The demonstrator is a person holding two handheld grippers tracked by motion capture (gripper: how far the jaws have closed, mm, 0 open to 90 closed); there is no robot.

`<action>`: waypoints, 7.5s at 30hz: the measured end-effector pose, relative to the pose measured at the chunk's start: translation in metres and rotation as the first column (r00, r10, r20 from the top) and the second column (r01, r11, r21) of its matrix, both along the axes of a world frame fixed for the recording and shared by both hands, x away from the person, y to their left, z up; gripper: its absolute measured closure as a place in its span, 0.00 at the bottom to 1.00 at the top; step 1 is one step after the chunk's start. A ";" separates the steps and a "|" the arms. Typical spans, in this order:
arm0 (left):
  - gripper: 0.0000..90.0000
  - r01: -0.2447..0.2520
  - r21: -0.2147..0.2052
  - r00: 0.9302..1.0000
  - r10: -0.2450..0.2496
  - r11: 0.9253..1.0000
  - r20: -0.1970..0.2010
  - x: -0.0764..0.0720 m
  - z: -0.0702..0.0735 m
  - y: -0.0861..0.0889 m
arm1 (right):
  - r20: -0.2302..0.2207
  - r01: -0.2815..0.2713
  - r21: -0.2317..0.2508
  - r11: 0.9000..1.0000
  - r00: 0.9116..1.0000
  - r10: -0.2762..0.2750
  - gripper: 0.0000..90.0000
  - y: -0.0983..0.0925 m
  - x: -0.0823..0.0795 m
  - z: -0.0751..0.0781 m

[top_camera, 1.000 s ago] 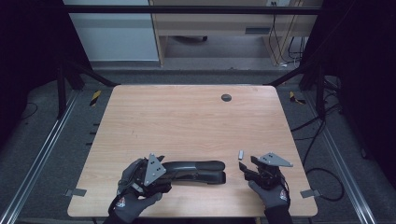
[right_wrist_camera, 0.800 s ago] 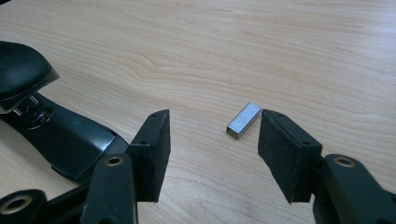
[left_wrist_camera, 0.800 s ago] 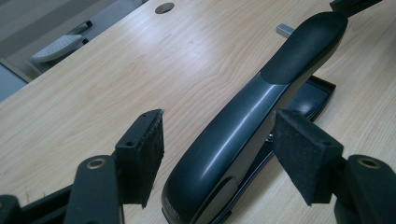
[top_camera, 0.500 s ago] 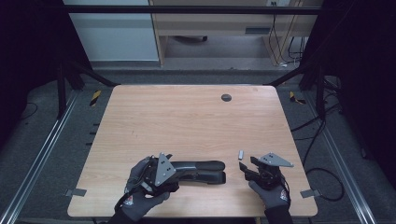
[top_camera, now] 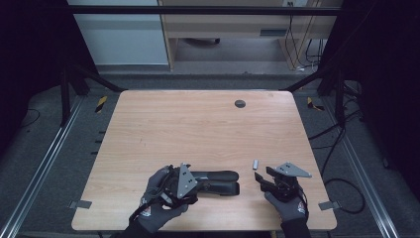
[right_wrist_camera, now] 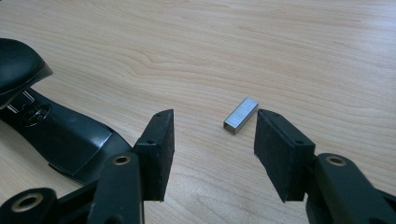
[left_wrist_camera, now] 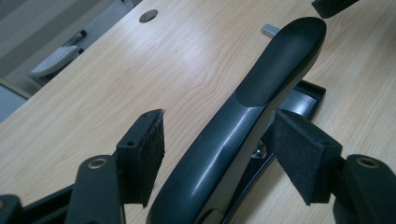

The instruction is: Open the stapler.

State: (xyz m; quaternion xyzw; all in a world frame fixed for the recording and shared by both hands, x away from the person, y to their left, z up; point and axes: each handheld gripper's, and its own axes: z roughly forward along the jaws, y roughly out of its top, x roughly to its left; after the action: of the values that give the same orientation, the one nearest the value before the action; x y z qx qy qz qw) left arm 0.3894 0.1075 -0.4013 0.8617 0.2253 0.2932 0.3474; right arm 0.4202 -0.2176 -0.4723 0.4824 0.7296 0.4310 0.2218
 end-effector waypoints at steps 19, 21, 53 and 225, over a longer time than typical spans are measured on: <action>0.38 0.041 0.094 0.998 -0.046 0.995 0.044 -0.003 -0.002 -0.021 | -0.010 0.003 -0.001 1.000 1.000 -0.003 0.55 0.000 0.000 -0.001; 0.38 0.054 0.110 0.997 -0.060 0.992 0.048 -0.004 -0.002 -0.025 | -0.009 0.003 0.004 1.000 1.000 -0.003 0.56 0.000 0.000 -0.001; 0.37 0.084 0.243 0.988 -0.113 0.966 0.105 -0.008 -0.015 -0.056 | -0.011 0.001 0.013 1.000 1.000 -0.001 0.58 -0.001 -0.001 0.000; 0.64 -0.085 0.452 0.919 -0.105 0.888 0.380 -0.008 -0.049 -0.095 | -0.151 -0.222 0.066 0.973 0.962 0.229 1.00 0.070 0.001 -0.026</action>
State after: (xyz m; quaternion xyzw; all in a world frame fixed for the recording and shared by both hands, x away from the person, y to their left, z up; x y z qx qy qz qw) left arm 0.3812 0.0130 -0.4508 0.8436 0.0703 0.5034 0.1730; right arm 0.4212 -0.1478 -0.4981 0.4339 0.7843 0.4316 0.1013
